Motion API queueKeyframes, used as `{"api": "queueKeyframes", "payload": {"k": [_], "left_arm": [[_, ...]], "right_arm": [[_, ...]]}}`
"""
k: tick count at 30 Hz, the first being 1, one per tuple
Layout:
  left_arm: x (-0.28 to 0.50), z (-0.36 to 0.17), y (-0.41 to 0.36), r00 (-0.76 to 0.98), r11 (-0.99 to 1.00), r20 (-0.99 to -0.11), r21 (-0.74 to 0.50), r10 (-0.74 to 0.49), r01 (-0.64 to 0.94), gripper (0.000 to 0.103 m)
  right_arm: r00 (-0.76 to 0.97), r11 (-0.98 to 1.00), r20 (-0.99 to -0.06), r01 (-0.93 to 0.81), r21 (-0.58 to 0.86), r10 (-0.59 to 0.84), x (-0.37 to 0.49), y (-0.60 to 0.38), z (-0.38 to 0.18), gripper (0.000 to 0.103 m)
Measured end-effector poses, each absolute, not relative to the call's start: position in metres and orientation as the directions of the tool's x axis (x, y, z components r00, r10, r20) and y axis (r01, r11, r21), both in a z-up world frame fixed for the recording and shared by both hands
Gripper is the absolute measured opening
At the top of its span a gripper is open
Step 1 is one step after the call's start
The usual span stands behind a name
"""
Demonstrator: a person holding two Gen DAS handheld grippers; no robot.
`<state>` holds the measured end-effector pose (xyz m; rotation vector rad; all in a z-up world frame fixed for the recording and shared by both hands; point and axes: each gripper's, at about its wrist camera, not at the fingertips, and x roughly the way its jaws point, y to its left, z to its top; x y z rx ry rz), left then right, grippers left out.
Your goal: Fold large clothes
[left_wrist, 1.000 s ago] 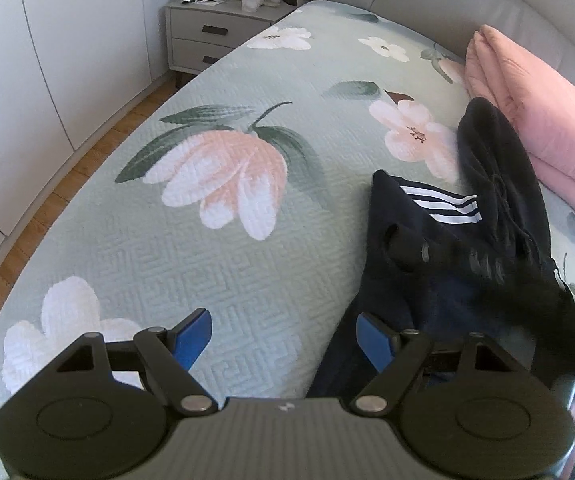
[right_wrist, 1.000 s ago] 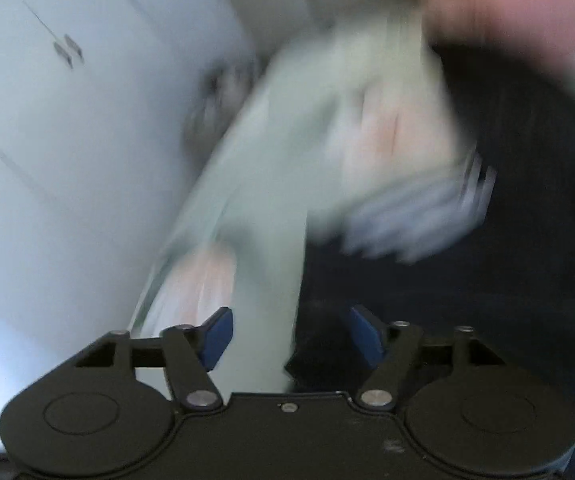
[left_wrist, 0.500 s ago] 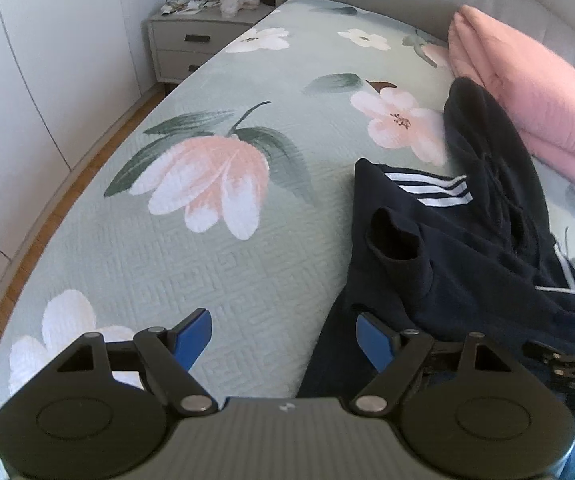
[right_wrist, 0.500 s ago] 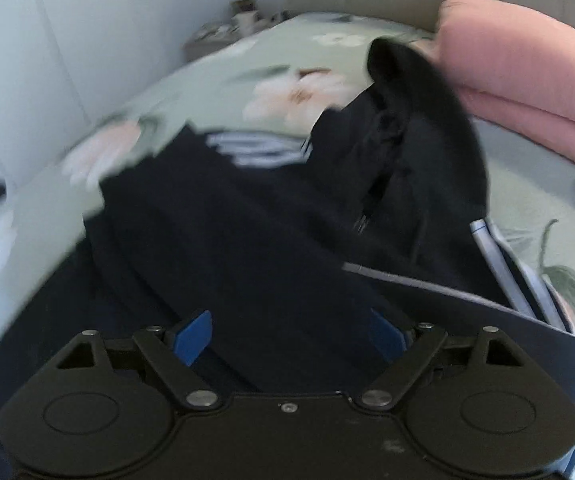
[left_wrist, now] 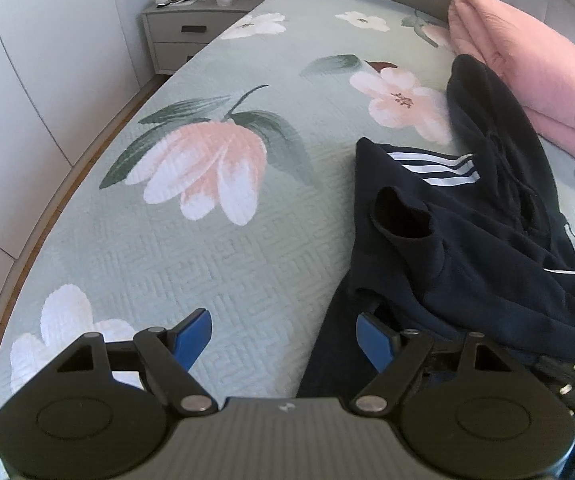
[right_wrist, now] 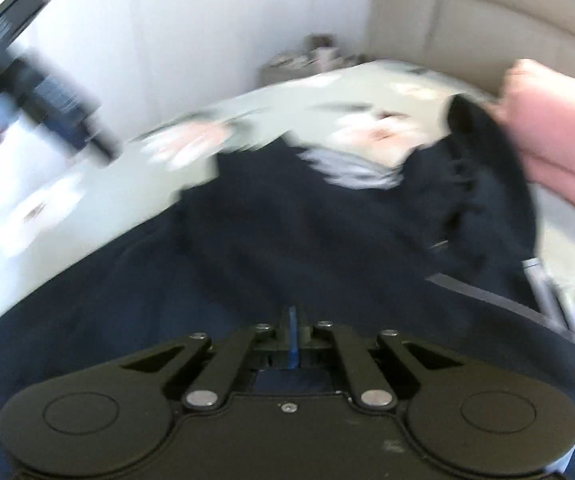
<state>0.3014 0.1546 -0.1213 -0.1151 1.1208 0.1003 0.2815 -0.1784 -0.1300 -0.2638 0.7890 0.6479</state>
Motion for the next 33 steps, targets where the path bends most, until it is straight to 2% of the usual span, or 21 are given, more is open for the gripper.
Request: {"api": "queueKeyframes", "payload": {"k": [2,3,4,7,11,12,13,14,15,18,21,24,26,28,30,32,33], "left_arm": [[0.3,-0.119,0.154,0.439,0.99,-0.898,-0.042,0.021,-0.135,0.081],[0.3,-0.118,0.153,0.44,0.991,-0.898,-0.039,0.023,-0.131,0.081],[0.299,-0.118,0.153,0.44,0.991,-0.898,-0.035,0.025,-0.127,0.081],[0.3,-0.121,0.156,0.433,0.99,-0.901,-0.037,0.026,-0.135,0.081],[0.306,-0.128,0.16,0.412,0.987,-0.911,-0.062,0.003,-0.145,0.081],[0.307,-0.13,0.161,0.409,0.987,-0.913,-0.068,-0.004,-0.142,0.081],[0.307,-0.131,0.16,0.406,0.988,-0.914,-0.072,-0.01,-0.137,0.081],[0.307,-0.132,0.16,0.403,0.988,-0.915,-0.075,-0.015,-0.133,0.081],[0.308,-0.133,0.16,0.4,0.988,-0.916,-0.076,-0.018,-0.131,0.081],[0.309,-0.134,0.161,0.399,0.988,-0.917,-0.08,-0.021,-0.132,0.081],[0.308,-0.133,0.162,0.397,0.986,-0.917,-0.09,-0.028,-0.138,0.081],[0.307,-0.131,0.163,0.397,0.985,-0.917,-0.102,-0.039,-0.139,0.081],[0.306,-0.13,0.162,0.398,0.985,-0.917,-0.099,-0.036,-0.139,0.081],[0.306,-0.13,0.161,0.4,0.987,-0.916,-0.091,-0.03,-0.135,0.081],[0.306,-0.13,0.16,0.397,0.988,-0.917,-0.086,-0.028,-0.13,0.081],[0.306,-0.131,0.16,0.395,0.988,-0.918,-0.086,-0.028,-0.131,0.081],[0.306,-0.131,0.16,0.395,0.987,-0.918,-0.087,-0.028,-0.132,0.081]], "right_arm": [[0.565,0.782,-0.719,-0.621,-0.049,0.404,0.282,-0.168,-0.134,0.026],[0.569,0.8,-0.728,-0.599,-0.047,0.383,0.292,-0.165,-0.137,0.062],[0.571,0.818,-0.731,-0.574,-0.031,0.373,0.304,-0.164,-0.139,0.08],[0.57,0.848,-0.731,-0.53,0.023,0.376,0.342,-0.163,-0.146,0.08],[0.499,0.846,-0.803,-0.533,0.01,0.324,0.37,-0.151,-0.169,0.078],[0.512,0.849,-0.807,-0.528,-0.025,0.294,0.372,-0.149,-0.175,0.069],[0.541,0.861,-0.792,-0.508,-0.039,0.283,0.372,-0.148,-0.175,0.034],[0.559,0.873,-0.778,-0.488,-0.029,0.286,0.372,-0.148,-0.174,0.009],[0.583,0.883,-0.756,-0.47,-0.014,0.298,0.37,-0.149,-0.17,0.005],[0.687,0.891,-0.653,-0.452,-0.041,0.318,0.349,-0.151,-0.148,0.005],[0.707,0.872,-0.599,-0.489,-0.032,0.375,0.326,-0.149,-0.13,0.005],[0.644,0.824,-0.616,-0.567,0.014,0.454,0.304,-0.145,-0.125,0.006],[0.55,0.777,-0.689,-0.629,0.029,0.472,0.292,-0.138,-0.14,0.006],[0.491,0.745,-0.763,-0.667,-0.018,0.421,0.284,-0.132,-0.162,0.005],[0.489,0.753,-0.765,-0.657,-0.007,0.42,0.282,-0.136,-0.169,0.006],[0.496,0.78,-0.725,-0.619,0.09,0.478,0.29,-0.147,-0.159,0.011],[0.509,0.779,-0.685,-0.611,0.139,0.521,0.292,-0.152,-0.149,0.023]]}}
